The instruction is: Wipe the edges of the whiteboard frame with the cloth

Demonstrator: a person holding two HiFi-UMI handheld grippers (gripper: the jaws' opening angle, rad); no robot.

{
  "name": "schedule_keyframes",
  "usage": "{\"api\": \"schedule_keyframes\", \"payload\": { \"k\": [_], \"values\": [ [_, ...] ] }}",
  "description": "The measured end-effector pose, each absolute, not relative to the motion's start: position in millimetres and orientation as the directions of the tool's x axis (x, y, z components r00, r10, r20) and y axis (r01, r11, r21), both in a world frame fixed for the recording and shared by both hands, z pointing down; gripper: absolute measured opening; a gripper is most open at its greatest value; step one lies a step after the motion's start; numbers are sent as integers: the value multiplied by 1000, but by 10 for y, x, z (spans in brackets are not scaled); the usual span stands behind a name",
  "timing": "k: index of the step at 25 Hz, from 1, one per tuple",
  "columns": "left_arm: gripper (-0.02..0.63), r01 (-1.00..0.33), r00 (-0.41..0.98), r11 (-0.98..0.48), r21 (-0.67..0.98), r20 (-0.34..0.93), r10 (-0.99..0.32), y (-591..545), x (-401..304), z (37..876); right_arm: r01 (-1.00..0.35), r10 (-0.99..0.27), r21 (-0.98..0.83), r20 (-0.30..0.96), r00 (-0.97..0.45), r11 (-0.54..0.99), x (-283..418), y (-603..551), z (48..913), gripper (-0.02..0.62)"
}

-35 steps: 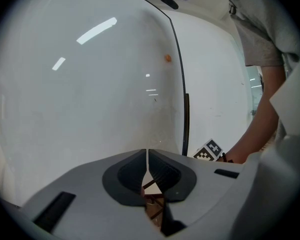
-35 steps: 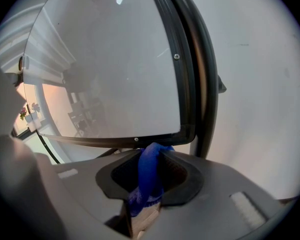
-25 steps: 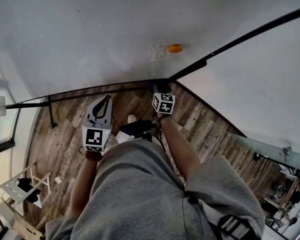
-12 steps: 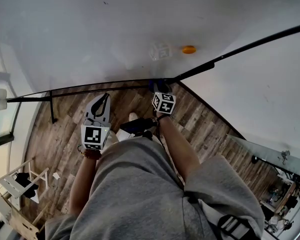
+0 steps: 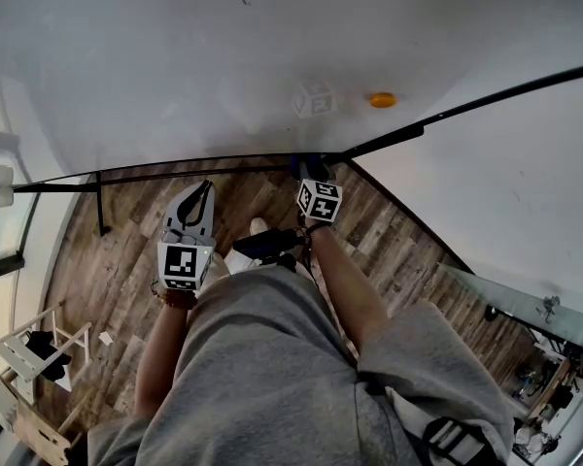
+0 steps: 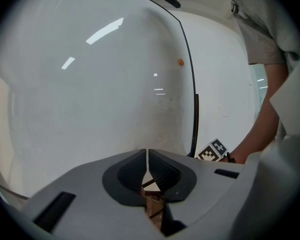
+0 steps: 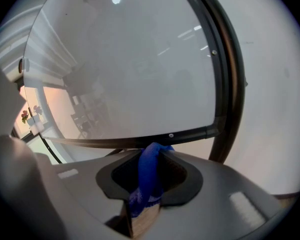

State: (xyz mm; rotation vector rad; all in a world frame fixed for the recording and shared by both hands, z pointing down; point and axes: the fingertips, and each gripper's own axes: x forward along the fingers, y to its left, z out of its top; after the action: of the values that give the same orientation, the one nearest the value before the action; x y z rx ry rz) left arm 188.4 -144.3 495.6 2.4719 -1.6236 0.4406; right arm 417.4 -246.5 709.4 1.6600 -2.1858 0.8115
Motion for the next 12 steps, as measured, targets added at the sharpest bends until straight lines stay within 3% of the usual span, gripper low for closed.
{"api": "schedule_keyframes", "payload": {
  "k": [12],
  "values": [
    [21,-924,353,-381,-23,331,-875,-1416,1775,4997,-940,-779,-278,537,-323,198,3960,-2437,7090,109]
  ]
}}
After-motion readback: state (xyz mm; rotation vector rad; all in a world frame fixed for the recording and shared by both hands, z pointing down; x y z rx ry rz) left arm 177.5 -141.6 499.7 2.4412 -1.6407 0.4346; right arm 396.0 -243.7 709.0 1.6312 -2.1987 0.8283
